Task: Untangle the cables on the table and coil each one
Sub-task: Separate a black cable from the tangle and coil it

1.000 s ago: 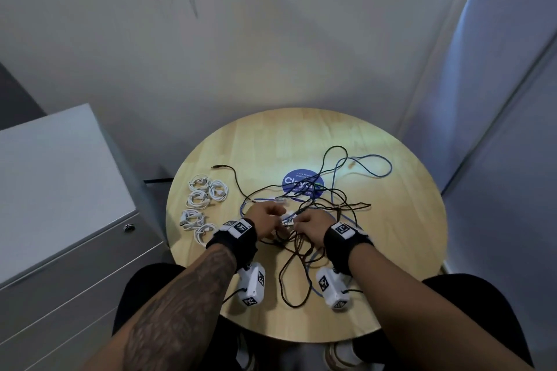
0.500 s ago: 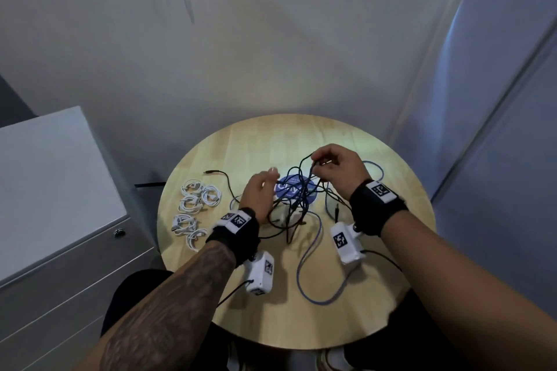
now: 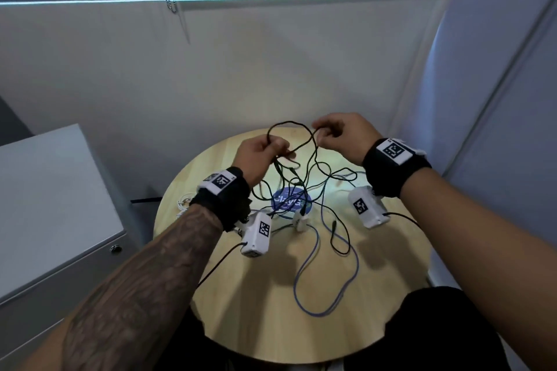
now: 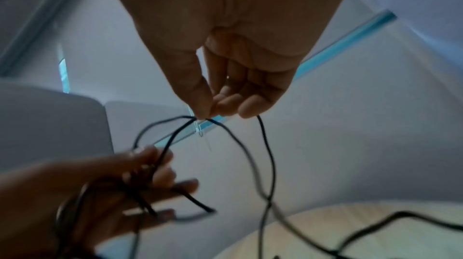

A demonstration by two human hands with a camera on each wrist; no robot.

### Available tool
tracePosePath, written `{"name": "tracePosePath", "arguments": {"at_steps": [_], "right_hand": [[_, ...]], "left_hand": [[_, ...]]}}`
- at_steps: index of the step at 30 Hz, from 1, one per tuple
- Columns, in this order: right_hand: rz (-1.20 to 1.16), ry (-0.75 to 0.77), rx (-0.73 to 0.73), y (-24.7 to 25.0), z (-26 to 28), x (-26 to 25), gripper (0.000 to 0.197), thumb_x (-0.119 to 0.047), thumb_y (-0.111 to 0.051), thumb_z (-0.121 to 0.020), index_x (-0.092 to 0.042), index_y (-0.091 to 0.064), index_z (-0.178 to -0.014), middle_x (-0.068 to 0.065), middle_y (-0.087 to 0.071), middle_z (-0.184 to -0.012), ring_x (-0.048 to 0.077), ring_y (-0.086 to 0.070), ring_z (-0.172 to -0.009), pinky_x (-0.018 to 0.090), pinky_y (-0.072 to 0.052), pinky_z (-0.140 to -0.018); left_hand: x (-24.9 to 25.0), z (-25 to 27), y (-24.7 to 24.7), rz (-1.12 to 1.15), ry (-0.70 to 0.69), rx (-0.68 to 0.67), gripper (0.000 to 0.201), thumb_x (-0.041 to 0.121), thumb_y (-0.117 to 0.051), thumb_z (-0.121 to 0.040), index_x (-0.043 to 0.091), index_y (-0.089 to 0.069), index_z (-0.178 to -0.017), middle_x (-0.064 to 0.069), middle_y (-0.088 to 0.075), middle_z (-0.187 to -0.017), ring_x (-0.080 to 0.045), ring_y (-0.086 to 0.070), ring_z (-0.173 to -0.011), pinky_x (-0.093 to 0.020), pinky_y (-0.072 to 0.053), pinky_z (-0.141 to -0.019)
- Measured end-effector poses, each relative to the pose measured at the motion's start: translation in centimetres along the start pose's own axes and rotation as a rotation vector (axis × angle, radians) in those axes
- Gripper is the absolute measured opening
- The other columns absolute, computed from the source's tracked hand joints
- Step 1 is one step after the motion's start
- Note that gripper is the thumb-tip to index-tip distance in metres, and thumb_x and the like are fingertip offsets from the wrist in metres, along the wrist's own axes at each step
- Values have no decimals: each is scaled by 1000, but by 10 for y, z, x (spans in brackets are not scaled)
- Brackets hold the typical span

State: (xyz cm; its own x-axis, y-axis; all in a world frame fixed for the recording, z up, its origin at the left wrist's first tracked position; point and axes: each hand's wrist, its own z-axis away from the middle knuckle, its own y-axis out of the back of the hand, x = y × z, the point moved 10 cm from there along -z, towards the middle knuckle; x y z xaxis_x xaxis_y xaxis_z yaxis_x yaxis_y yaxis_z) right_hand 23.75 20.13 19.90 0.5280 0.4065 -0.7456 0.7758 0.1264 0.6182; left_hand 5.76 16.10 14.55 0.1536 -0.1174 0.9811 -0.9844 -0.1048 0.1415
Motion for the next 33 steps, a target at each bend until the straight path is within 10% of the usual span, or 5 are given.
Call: {"name": "tracePosePath", "arguments": {"at_steps": [4, 13, 18, 24, 33], "right_hand": [[226, -35, 127, 26, 2, 14, 14, -34, -74, -83, -22, -67, -80, -8, -59, -68, 12, -53, -64, 26, -41, -62], [33, -254, 369, 87, 3, 53, 24, -30, -54, -95, -9, -58, -86, 7, -58, -69, 30, -64, -63, 37, -52, -65], [182, -272, 418, 111, 8, 63, 26, -28, -53, -96, -5, -61, -87, 9, -57, -85, 26, -52, -81, 27, -32, -68], [131, -216, 477, 128, 0, 39, 40, -38, -51, -97, -2, -67, -90, 12, -61, -85, 27, -54, -80, 36, -45, -75], [193, -86, 260, 74, -12, -6, 23, -47, -61, -89, -25, -64, -90, -1, -66, -101, 21, -62, -95, 34, -49, -85]], "left_hand": [[13, -10, 32, -22, 7, 133, 29, 31, -51, -101, 17, -72, -85, -4, -75, -98, -9, -68, -97, -30, -50, -83], [-11, -19, 80, 259, 254, 284, 35, 38, -40, -103, 19, -62, -85, 6, -74, -71, -12, -70, -85, -31, -46, -81], [-21, -16, 107, 296, 325, 378, 32, 33, -40, -103, 21, -62, -82, 11, -65, -55, -9, -65, -62, -27, -48, -64], [3, -26, 100, 368, 249, 236, 26, 17, -36, -103, 21, -60, -93, 8, -68, -63, -6, -68, -61, -26, -52, -62], [72, -29, 29, -118, 27, -14, 17, 10, -50, -99, 4, -67, -100, -16, -74, -86, -18, -72, -68, -28, -53, -59]]}}
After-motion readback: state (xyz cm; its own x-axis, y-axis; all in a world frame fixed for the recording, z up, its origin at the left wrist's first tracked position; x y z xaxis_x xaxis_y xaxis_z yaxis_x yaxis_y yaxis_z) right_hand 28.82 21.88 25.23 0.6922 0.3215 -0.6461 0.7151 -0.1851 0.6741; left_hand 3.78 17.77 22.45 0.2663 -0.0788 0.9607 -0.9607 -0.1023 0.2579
